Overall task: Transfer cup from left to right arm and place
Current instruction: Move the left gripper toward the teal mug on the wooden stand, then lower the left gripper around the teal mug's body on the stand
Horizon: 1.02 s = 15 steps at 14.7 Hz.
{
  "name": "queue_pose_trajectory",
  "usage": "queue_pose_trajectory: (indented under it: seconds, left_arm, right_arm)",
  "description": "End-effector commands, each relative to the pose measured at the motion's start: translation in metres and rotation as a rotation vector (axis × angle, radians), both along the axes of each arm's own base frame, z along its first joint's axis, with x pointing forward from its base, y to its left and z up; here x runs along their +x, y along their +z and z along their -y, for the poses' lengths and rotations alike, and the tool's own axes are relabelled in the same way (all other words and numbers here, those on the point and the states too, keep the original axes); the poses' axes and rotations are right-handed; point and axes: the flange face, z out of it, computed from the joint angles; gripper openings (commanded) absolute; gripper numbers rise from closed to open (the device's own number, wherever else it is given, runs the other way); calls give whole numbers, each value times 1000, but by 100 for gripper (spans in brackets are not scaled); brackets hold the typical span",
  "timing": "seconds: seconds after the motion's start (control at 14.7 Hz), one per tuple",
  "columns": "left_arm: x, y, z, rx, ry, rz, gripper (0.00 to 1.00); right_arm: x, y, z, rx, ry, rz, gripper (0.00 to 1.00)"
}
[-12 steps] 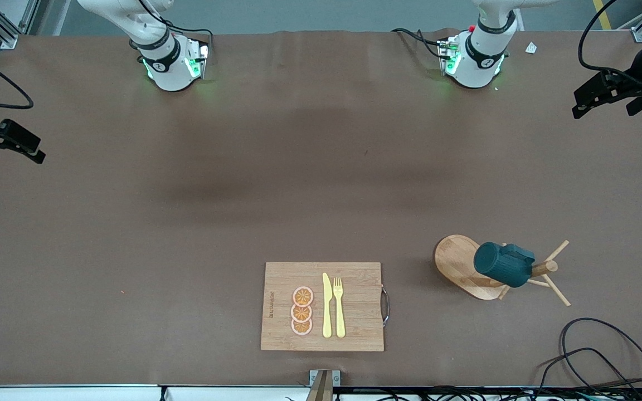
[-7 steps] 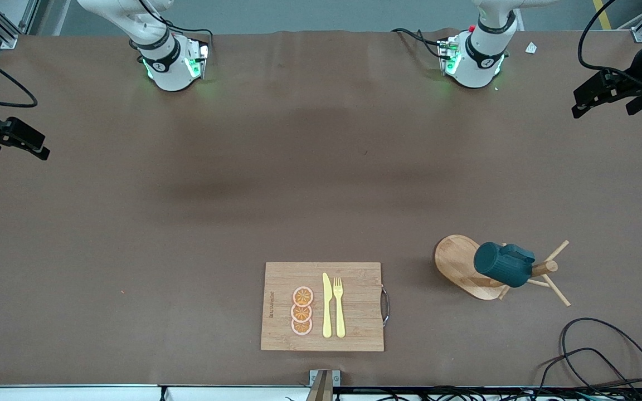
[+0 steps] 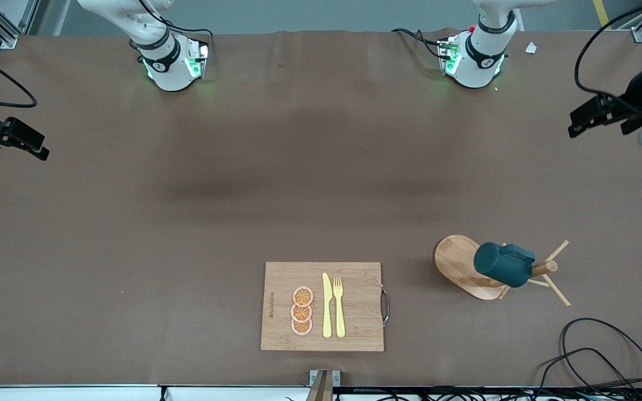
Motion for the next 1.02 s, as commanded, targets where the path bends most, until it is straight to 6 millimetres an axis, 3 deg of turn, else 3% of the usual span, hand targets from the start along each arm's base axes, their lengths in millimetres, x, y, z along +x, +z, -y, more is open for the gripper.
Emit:
queue_pose_trajectory:
  seconds: [0.0,0.14,0.48,0.68,0.95]
  left_arm:
    - [27,-7,3,-28,119,48,100]
    - [39,-17,7,-78,279,73,100]
    - [65,-67,12,-227,595,59,100]
    - [78,-114,15,-332,786,55,100]
    - [85,-160,14,-416,970,30,100]
  right_arm:
    - [-3,3,1,-5,2,9,100]
    - [-3,3,1,-5,0,9,100]
    - [-3,3,0,-4,0,9,100]
    - [-3,2,0,-4,0,8,100]
    - [-3,2,0,-4,5,9,100]
